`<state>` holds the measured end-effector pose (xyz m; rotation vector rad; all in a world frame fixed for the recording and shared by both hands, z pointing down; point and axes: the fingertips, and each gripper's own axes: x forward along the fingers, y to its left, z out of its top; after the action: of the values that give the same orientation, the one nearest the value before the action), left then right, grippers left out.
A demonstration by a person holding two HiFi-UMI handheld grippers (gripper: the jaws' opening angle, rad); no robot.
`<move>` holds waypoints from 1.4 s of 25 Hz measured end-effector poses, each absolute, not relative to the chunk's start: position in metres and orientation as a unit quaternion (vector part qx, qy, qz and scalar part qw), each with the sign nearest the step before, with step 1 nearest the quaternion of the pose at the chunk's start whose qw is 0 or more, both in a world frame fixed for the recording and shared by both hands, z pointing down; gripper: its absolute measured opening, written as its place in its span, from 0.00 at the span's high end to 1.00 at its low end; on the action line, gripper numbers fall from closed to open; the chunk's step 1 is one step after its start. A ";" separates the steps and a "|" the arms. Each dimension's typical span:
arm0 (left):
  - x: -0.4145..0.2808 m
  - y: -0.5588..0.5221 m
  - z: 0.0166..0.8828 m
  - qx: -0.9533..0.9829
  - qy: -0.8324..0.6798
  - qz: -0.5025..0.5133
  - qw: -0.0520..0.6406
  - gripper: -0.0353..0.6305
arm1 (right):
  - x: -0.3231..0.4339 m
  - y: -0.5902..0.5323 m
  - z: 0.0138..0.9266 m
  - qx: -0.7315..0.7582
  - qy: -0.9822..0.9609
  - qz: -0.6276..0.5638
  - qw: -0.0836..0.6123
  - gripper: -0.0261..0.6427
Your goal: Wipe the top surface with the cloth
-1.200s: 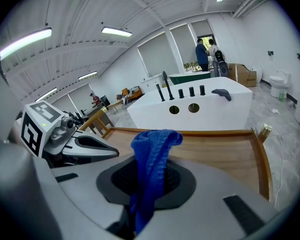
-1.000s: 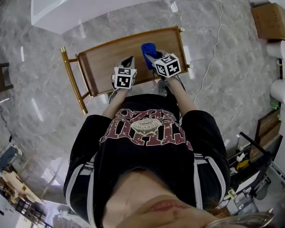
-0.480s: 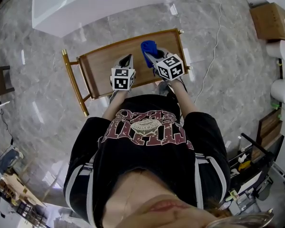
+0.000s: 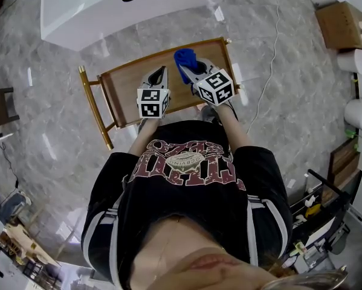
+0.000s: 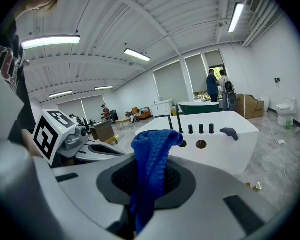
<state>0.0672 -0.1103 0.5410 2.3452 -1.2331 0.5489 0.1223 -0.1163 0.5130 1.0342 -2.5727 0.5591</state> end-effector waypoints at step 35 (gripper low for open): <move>0.065 -0.133 0.369 0.874 -0.474 0.056 0.088 0.88 | 0.100 -0.138 0.360 0.415 -0.906 0.013 0.084 0.87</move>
<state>0.0654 -0.1334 0.3686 2.6021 -1.4117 0.1674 0.1001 -0.1380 0.3596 1.2375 -2.7024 0.0381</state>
